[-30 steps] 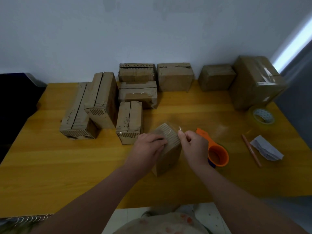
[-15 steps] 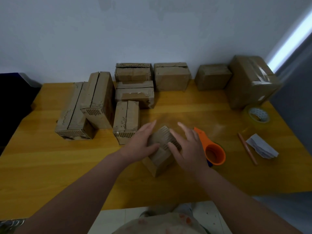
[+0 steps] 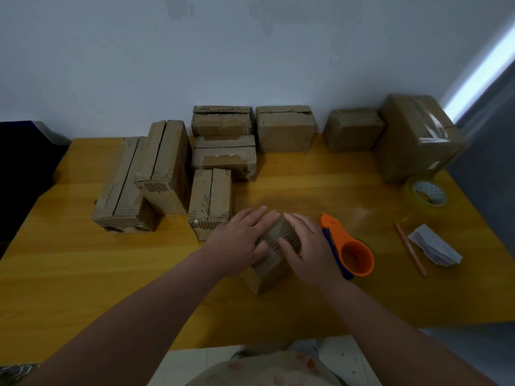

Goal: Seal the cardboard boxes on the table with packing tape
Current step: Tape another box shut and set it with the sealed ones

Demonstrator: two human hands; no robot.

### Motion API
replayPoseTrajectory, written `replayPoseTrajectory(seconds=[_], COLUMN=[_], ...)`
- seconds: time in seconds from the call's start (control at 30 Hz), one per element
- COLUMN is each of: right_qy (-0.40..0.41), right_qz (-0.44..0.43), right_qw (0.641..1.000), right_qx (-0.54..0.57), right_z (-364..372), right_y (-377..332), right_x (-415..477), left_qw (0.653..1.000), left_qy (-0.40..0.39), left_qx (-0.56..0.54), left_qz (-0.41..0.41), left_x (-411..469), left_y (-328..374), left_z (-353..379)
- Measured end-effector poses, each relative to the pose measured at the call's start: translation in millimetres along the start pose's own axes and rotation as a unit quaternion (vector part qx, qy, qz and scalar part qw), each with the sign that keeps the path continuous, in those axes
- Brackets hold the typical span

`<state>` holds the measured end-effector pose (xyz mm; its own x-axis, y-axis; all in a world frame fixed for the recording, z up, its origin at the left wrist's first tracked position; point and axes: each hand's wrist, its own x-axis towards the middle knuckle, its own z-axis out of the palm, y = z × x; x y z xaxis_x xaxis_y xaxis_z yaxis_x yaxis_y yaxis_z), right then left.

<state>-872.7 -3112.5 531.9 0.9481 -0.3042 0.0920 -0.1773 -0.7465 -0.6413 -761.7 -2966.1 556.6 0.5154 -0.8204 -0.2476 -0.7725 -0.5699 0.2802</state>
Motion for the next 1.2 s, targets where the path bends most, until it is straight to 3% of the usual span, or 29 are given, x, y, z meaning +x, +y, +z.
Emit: replayPoseTrajectory(seconds=[0.27,0.37,0.47,0.57,0.7,0.93,1.2], right_qy=[0.083,-0.021,-0.187,-0.26,-0.282,-0.246,-0.265], right_qz=[0.044,0.085,0.037,-0.012,-0.044,-0.122,-0.148], right_qw=[0.99,0.994,0.981,0.96,0.949,0.924,0.908], right_qx=[0.103,0.067,-0.038,-0.106,-0.136,-0.266,-0.29], right_z=[-14,-26,-28,-27,-31,-25,-17], right_y=[7,20,33,34,22,4,-12], right_x=[7,13,19,28,37,34,24], left_qw=[1.0,0.998,0.978,0.962,0.956,0.963,0.957], left_qy=[-0.008,0.056,0.182,0.231,0.238,0.223,0.253], left_qx=[0.004,0.004,-0.023,-0.087,-0.108,-0.114,-0.121], left_qz=[-0.004,0.034,0.102,0.12,0.131,0.098,0.069], left_x=[-1,-4,-8,-8,-5,-4,-5], left_y=[-1,-3,-7,-8,-10,-12,-9], left_z=[0,4,16,25,27,29,30])
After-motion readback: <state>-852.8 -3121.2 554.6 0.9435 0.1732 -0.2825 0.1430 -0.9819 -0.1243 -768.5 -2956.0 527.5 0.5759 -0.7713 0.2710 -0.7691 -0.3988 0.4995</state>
